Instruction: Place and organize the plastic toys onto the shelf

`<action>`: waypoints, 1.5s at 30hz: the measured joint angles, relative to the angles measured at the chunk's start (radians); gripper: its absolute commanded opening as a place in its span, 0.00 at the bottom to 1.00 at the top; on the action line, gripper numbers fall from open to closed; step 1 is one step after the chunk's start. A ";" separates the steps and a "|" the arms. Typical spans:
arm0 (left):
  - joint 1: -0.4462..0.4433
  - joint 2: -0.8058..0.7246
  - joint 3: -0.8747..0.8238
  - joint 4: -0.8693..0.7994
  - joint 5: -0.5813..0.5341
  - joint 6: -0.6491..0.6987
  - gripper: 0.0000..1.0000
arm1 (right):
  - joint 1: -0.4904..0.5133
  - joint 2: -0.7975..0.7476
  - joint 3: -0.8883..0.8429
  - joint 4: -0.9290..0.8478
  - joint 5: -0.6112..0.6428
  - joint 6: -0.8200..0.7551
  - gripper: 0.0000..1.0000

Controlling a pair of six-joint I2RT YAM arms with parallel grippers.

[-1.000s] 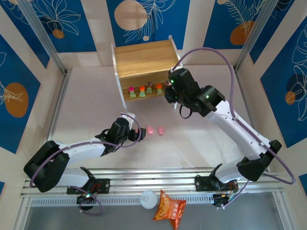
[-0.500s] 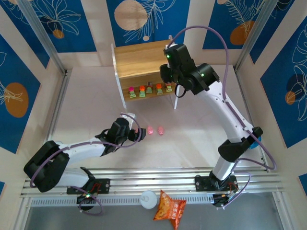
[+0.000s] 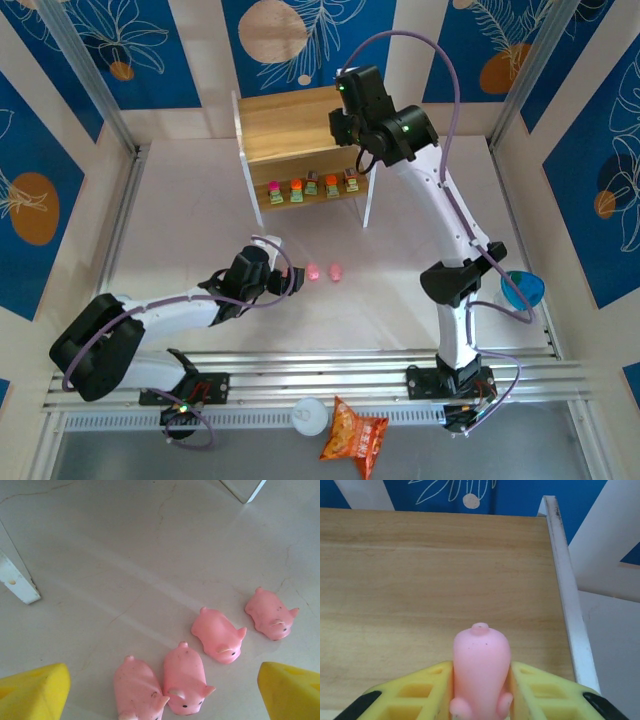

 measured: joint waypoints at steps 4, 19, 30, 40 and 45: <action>0.000 0.000 0.002 0.000 0.000 0.000 0.96 | -0.020 0.013 0.006 -0.012 0.000 -0.003 0.31; 0.000 0.000 0.002 0.001 0.011 -0.001 0.96 | -0.030 0.061 0.028 -0.018 0.008 -0.014 0.32; 0.000 0.000 0.002 0.000 0.011 -0.001 0.96 | -0.030 0.063 0.027 -0.017 0.033 -0.031 0.33; 0.000 0.000 0.003 0.000 0.011 -0.001 0.96 | -0.030 0.063 0.016 -0.009 0.060 -0.049 0.42; 0.000 0.000 0.003 0.000 0.011 -0.001 0.96 | -0.029 0.063 0.016 -0.009 0.068 -0.056 0.45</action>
